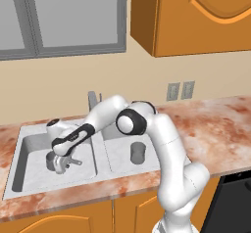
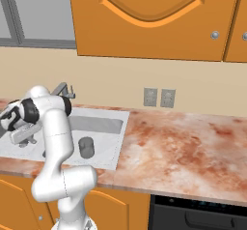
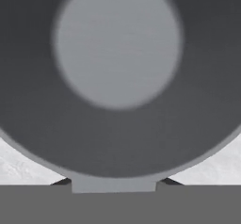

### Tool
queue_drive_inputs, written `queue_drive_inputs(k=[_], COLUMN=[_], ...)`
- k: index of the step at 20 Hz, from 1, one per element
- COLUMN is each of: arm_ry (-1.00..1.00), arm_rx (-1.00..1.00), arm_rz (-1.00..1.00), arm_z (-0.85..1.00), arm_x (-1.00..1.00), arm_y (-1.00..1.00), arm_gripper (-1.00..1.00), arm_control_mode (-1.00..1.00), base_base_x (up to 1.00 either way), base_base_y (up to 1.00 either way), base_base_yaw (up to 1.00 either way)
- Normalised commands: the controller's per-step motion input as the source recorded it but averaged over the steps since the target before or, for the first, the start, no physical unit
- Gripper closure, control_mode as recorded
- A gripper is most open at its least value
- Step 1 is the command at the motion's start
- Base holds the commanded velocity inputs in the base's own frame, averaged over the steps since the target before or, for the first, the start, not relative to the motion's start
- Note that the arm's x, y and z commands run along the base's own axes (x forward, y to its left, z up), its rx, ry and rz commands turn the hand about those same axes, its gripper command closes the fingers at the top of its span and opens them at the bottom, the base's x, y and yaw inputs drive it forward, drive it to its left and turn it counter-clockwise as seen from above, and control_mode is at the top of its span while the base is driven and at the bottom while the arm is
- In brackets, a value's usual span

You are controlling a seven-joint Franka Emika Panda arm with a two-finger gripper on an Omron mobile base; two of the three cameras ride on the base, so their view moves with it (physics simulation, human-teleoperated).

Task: Move any existing items from the left basin to the right basin for drying. Then move the measuring cup from the counter to the left basin of the sink for washing.

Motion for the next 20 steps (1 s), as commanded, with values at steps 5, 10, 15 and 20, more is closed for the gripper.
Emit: queue_drive_inputs(k=[5, 10, 15, 20], arm_ry=[0.13, 0.09, 0.03, 0.1], arm_rx=[0.01, 0.02, 0.02, 0.0], arm_rz=[0.0, 0.0, 0.02, 0.02], arm_z=[-0.21, -0.21, -0.26, -0.2], arm_x=[0.13, 0.08, 0.01, 0.0], arm_y=[0.17, 0.15, 0.1, 0.14], arm_gripper=[1.0, 1.0, 1.0, -1.0], arm_control_mode=[-1.0, -1.0, -1.0, -1.0], base_base_x=[0.0, 0.0, 0.0, 0.0], base_base_y=[0.0, 0.0, 0.0, 0.0], base_base_yaw=[0.0, 0.0, 0.0, 0.0])
